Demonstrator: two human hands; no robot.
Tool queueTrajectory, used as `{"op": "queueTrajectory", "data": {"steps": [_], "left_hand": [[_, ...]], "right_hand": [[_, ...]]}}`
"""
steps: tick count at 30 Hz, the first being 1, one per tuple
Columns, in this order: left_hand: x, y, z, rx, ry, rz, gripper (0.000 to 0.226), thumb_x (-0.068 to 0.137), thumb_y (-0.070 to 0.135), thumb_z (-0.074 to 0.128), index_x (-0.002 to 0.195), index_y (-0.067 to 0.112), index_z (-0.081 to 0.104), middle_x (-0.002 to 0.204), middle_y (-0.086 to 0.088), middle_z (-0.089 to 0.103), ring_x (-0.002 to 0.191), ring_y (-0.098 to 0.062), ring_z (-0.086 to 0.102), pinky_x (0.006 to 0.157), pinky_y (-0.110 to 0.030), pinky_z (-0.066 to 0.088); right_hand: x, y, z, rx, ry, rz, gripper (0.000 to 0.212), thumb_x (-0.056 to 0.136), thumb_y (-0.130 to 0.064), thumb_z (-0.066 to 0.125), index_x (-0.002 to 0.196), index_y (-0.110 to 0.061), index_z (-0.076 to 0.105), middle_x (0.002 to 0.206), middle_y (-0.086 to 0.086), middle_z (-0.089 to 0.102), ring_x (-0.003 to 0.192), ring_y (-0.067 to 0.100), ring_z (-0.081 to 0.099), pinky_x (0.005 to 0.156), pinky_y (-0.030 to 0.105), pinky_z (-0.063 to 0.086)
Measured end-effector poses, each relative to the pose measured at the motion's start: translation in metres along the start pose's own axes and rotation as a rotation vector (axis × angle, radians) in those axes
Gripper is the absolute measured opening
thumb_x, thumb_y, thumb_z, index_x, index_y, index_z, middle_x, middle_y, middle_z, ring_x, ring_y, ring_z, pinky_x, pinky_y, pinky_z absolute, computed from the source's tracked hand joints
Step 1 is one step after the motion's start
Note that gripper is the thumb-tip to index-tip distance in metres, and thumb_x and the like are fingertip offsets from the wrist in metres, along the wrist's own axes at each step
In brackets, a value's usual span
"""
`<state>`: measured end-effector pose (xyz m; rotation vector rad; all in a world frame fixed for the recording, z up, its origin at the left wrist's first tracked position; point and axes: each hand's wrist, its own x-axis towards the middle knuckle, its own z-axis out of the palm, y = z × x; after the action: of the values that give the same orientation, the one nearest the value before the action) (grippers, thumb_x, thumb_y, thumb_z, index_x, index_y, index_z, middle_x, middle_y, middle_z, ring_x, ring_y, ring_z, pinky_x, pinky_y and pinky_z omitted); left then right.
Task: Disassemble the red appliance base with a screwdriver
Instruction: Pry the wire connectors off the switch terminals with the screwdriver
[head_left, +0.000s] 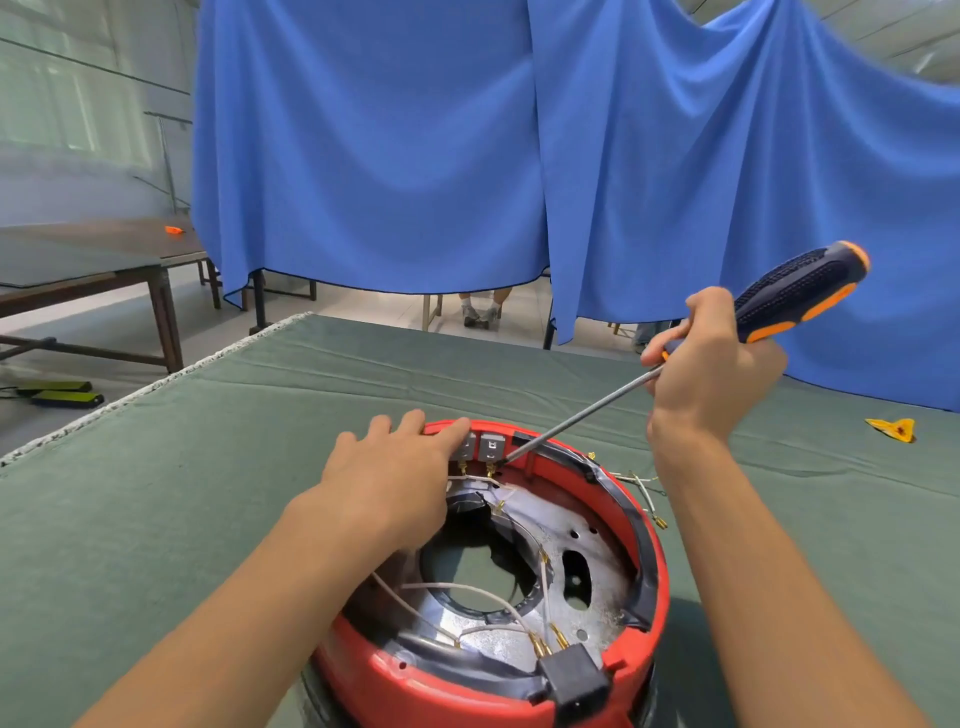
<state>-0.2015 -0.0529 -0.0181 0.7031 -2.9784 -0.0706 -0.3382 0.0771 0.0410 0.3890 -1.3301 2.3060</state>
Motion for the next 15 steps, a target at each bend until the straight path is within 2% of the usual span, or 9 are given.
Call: {"op": "queueTrajectory", "data": {"steps": [3, 7, 11, 12, 15], "left_hand": [[-0.003, -0.001, -0.003, -0.023, -0.086, -0.011, 0.077, 0.091, 0.019, 0.043, 0.146, 0.046, -0.005, 0.154, 0.0, 0.01, 0.134, -0.03, 0.021, 0.1, -0.044, 0.031], [-0.001, 0.0, -0.005, -0.031, -0.087, 0.015, 0.082, 0.088, 0.012, 0.042, 0.145, 0.048, -0.005, 0.158, -0.004, -0.002, 0.137, -0.033, 0.014, 0.106, -0.045, 0.025], [0.006, -0.004, -0.004, -0.037, -0.043, 0.081, 0.084, 0.084, 0.01, 0.046, 0.146, 0.046, 0.001, 0.154, -0.003, 0.014, 0.132, -0.03, 0.022, 0.104, -0.042, 0.025], [0.007, -0.005, -0.003, -0.041, -0.02, 0.102, 0.084, 0.083, 0.011, 0.048, 0.146, 0.044, 0.004, 0.152, -0.002, 0.017, 0.131, -0.029, 0.024, 0.104, -0.042, 0.026], [0.008, -0.008, -0.002, -0.146, 0.04, 0.126, 0.076, 0.081, 0.009, 0.05, 0.147, 0.033, 0.02, 0.151, 0.002, 0.027, 0.131, -0.027, 0.031, 0.107, -0.041, 0.03]], "right_hand": [[-0.011, 0.004, 0.003, -0.001, -0.058, 0.004, 0.025, 0.069, -0.022, 0.051, 0.054, -0.009, 0.036, 0.03, -0.004, 0.036, 0.033, 0.019, 0.038, 0.044, 0.019, 0.029], [-0.022, 0.006, 0.005, -0.033, -0.12, -0.054, 0.029, 0.073, -0.019, 0.052, 0.05, -0.01, 0.036, 0.031, -0.006, 0.038, 0.036, 0.022, 0.043, 0.043, 0.02, 0.032], [-0.026, 0.006, 0.004, -0.046, -0.101, -0.1, 0.037, 0.073, -0.014, 0.053, 0.04, -0.023, 0.04, 0.032, -0.008, 0.039, 0.041, 0.028, 0.048, 0.046, 0.021, 0.035], [-0.027, 0.006, 0.004, -0.05, -0.089, -0.1, 0.038, 0.073, -0.015, 0.053, 0.037, -0.022, 0.044, 0.032, -0.008, 0.04, 0.043, 0.029, 0.049, 0.048, 0.022, 0.036], [-0.026, 0.007, 0.002, -0.039, -0.04, -0.087, 0.038, 0.074, -0.016, 0.052, 0.038, -0.027, 0.054, 0.033, -0.007, 0.043, 0.045, 0.031, 0.051, 0.055, 0.027, 0.037]]}}
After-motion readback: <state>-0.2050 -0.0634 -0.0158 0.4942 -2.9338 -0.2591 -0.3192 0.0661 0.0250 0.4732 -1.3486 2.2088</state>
